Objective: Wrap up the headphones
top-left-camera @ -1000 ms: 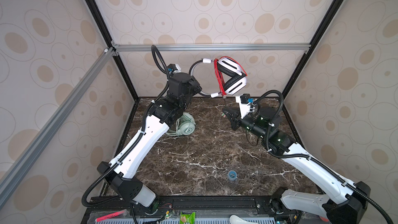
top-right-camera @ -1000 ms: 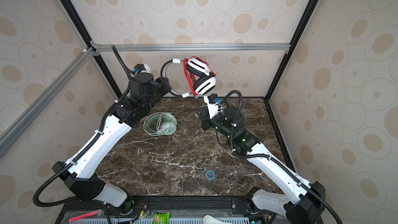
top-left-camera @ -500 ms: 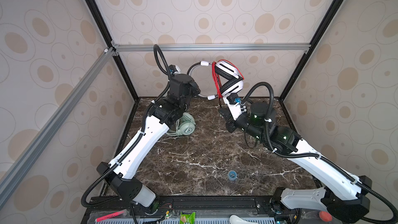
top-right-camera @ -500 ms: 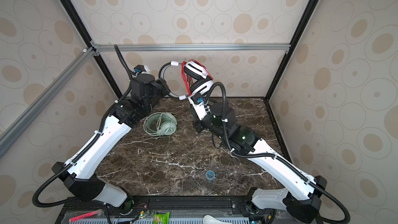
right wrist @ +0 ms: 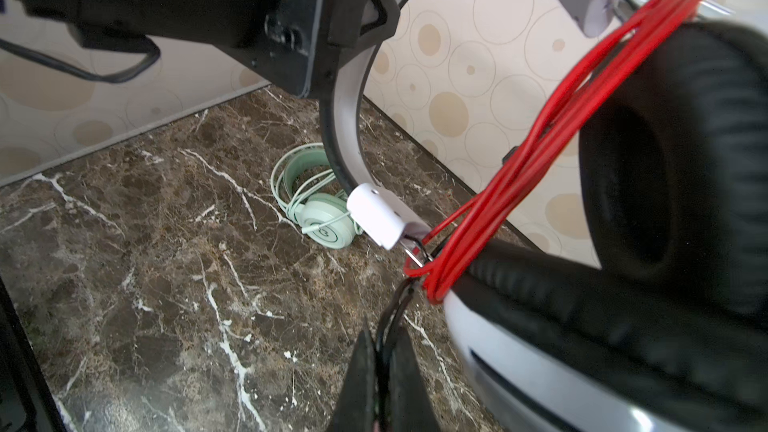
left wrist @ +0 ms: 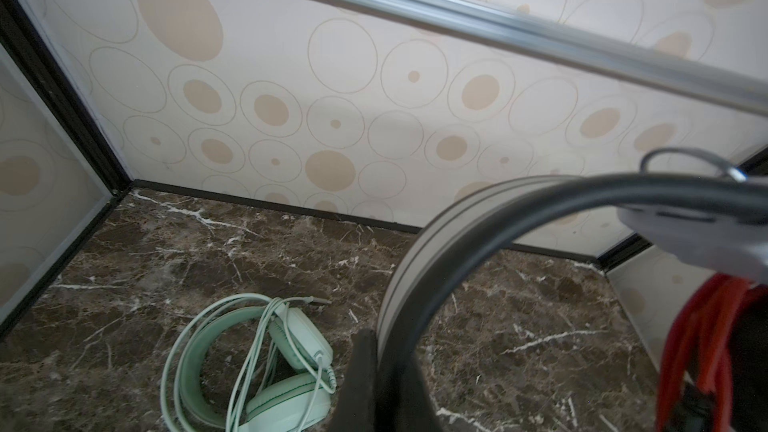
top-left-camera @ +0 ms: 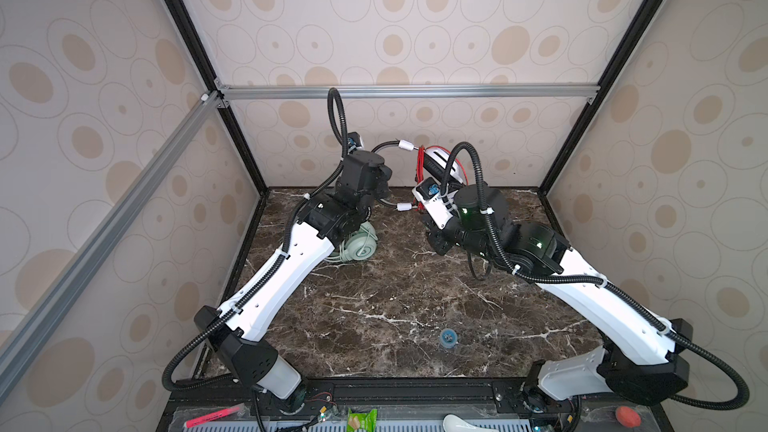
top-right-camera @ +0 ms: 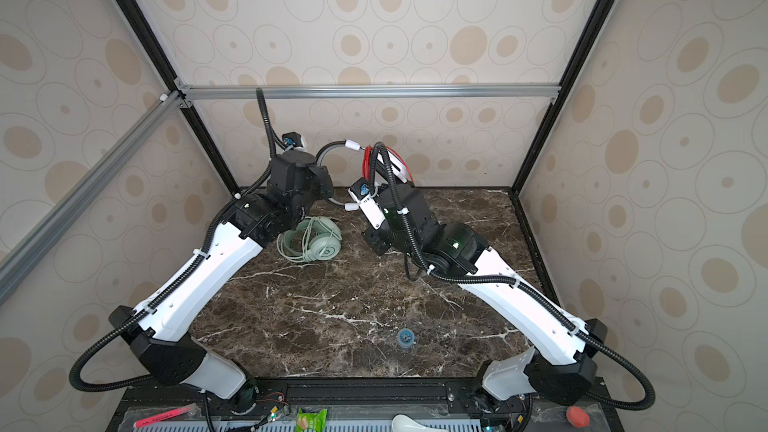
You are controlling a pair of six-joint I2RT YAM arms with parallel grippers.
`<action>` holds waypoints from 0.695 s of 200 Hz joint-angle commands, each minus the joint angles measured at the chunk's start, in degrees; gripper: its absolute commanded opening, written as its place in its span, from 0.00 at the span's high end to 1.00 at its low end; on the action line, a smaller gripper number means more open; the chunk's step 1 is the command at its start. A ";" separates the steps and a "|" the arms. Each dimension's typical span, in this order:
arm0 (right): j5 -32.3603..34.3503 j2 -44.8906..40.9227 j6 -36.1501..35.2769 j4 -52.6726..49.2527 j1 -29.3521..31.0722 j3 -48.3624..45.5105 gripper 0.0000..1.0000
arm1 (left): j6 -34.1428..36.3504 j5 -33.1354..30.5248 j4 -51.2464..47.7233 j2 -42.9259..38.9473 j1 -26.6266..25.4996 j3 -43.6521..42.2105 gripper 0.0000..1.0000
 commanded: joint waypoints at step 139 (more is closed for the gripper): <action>-5.95 6.45 -4.78 -9.79 -6.18 4.65 1.00 | 16.50 10.14 0.39 -6.22 -1.79 -12.76 1.00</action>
